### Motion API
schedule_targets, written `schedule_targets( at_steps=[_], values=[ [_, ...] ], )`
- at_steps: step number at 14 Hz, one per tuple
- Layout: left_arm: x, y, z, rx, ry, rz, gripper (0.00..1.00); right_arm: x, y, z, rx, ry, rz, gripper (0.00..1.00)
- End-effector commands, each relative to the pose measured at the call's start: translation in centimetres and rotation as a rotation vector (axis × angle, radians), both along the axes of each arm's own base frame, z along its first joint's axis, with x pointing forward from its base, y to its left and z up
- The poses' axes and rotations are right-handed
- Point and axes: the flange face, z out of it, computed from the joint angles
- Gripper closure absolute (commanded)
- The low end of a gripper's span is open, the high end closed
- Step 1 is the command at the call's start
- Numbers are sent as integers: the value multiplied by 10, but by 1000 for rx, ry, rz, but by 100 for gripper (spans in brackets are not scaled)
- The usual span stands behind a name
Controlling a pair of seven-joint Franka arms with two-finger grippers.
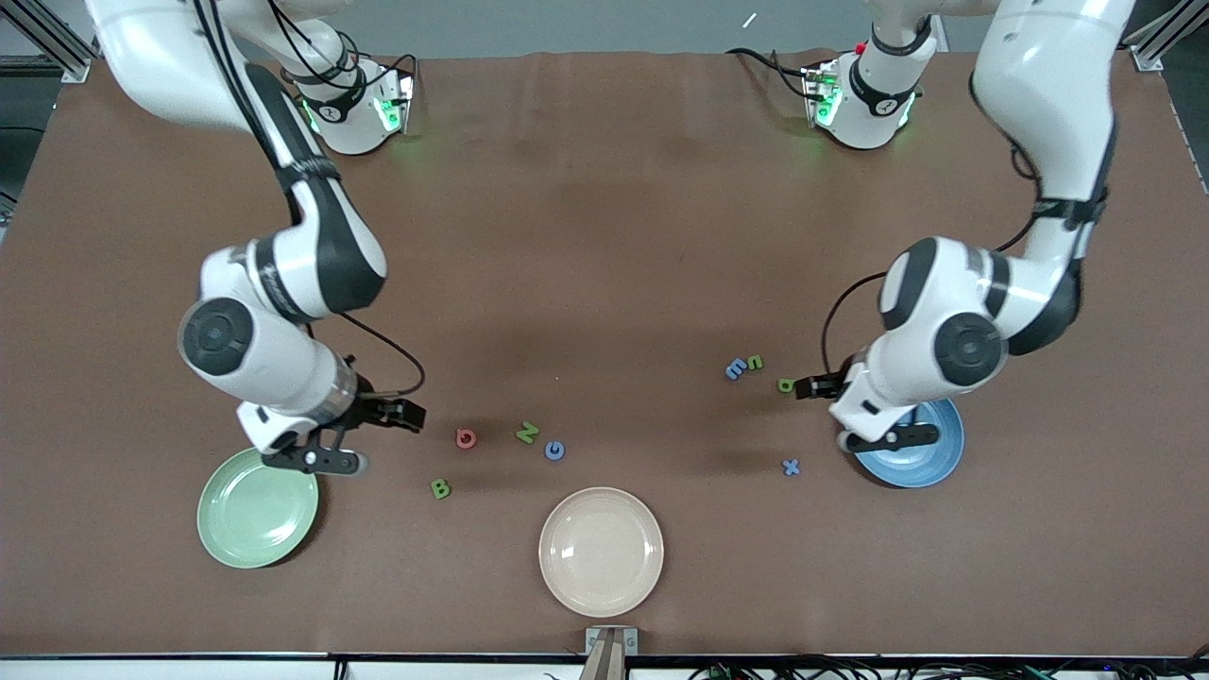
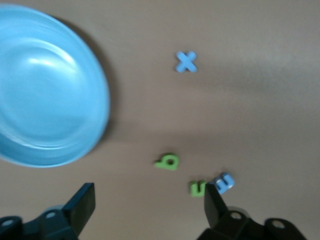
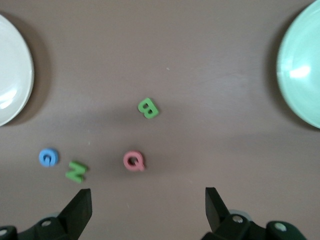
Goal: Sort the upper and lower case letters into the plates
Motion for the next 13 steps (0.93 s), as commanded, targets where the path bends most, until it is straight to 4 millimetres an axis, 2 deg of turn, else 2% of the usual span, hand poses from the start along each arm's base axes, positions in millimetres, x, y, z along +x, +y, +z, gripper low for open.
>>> schedule_targets(
  at_steps=[1,3,5,8,10,13],
  values=[
    [-5,-27,-37,25,17,19,14,6,25,-52,12,-14,-65,0],
    [-13,-26,-49,53,30,-1,14,4,37,-86,13,-25,-63,0],
    [-24,-20,-69,66,1,-15,15,1,45,-112,-3,-22,-40,0],
    [-43,-14,-101,30,-63,-10,19,-3,53,-133,-21,-40,-10,0],
    [-47,-13,-105,33,-57,-11,24,-6,60,-140,-26,-41,6,3],
    [-55,-8,-105,43,-47,-13,33,-13,69,-151,-100,-56,52,18]
  ],
)
